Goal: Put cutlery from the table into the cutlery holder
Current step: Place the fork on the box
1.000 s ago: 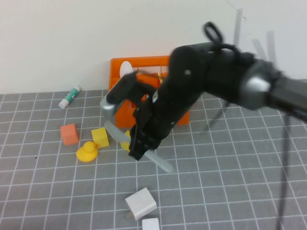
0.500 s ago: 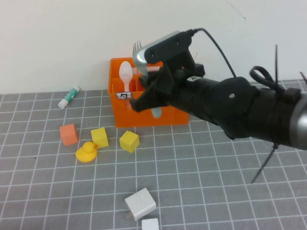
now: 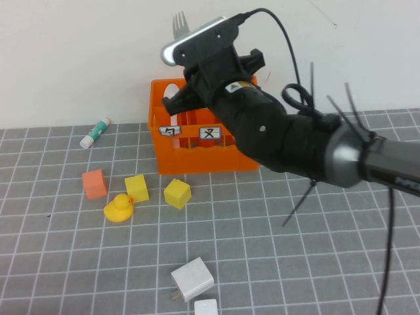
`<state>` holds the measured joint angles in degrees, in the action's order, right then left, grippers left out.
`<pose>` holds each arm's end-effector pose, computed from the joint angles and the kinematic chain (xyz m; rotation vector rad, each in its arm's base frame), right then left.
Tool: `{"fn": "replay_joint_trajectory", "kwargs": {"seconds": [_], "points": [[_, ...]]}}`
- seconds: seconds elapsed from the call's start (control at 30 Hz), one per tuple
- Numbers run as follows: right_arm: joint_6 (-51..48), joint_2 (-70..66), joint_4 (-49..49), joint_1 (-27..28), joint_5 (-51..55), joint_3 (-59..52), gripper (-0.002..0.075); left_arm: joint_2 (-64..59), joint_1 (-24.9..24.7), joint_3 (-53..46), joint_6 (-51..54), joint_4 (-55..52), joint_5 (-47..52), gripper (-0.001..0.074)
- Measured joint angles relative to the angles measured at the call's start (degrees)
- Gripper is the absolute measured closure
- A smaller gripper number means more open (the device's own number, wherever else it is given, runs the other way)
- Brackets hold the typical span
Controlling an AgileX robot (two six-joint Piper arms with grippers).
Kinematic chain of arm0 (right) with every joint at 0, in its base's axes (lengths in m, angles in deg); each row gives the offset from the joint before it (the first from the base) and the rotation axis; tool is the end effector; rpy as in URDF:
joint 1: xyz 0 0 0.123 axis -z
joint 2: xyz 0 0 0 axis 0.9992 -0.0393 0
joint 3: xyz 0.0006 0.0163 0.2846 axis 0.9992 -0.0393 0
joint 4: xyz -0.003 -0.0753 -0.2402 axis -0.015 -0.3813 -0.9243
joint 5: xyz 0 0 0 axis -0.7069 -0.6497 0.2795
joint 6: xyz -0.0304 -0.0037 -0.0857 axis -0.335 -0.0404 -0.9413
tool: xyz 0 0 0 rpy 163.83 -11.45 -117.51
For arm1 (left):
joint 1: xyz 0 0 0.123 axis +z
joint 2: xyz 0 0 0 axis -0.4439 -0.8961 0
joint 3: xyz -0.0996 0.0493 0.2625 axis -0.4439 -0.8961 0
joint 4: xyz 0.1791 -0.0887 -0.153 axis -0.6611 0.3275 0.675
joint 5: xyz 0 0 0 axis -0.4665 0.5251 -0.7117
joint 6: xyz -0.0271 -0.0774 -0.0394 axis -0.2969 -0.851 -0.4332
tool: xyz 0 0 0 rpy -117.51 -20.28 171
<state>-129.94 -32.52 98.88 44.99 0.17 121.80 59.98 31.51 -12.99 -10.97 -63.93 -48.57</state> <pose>0.3821 0.3094 0.2672 -0.5031 1.5879 0.1128 0.0535 -0.0009 0.1770 -0.1326 1.8201 -0.0665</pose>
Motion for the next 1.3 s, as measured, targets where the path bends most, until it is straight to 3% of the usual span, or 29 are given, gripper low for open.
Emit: {"fn": "replay_joint_trajectory", "kwargs": {"seconds": [0.33, 0.67, 1.0, 1.17, 1.3], "points": [[0.25, -9.19, -2.0, 0.72, -0.7, 10.13, 0.0601, 0.0, 0.0, 0.0, -0.1, 0.0, 0.0, 0.0736], [0.29, -11.37, -2.12, 1.65, 1.21, 11.28, 0.06, 0.0, 0.0, 0.0, -0.1, 0.0, 0.0, 0.0736], [-1.28, -11.37, -1.66, 1.65, 1.78, 11.28, 0.0477, 0.0, 0.0, 0.0, -0.1, 0.0, 0.0, 0.0736], [-7.7, -10.13, 7.05, 1.65, 2.4, 11.28, 0.0472, 0.0, 0.0, 0.0, -0.1, 0.0, 0.0, 0.0736], [-23.98, -4.37, 25.36, 1.65, 2.44, 11.28, 0.0475, 0.0, 0.0, 0.0, -0.1, 0.0, 0.0, 0.0736]]}}
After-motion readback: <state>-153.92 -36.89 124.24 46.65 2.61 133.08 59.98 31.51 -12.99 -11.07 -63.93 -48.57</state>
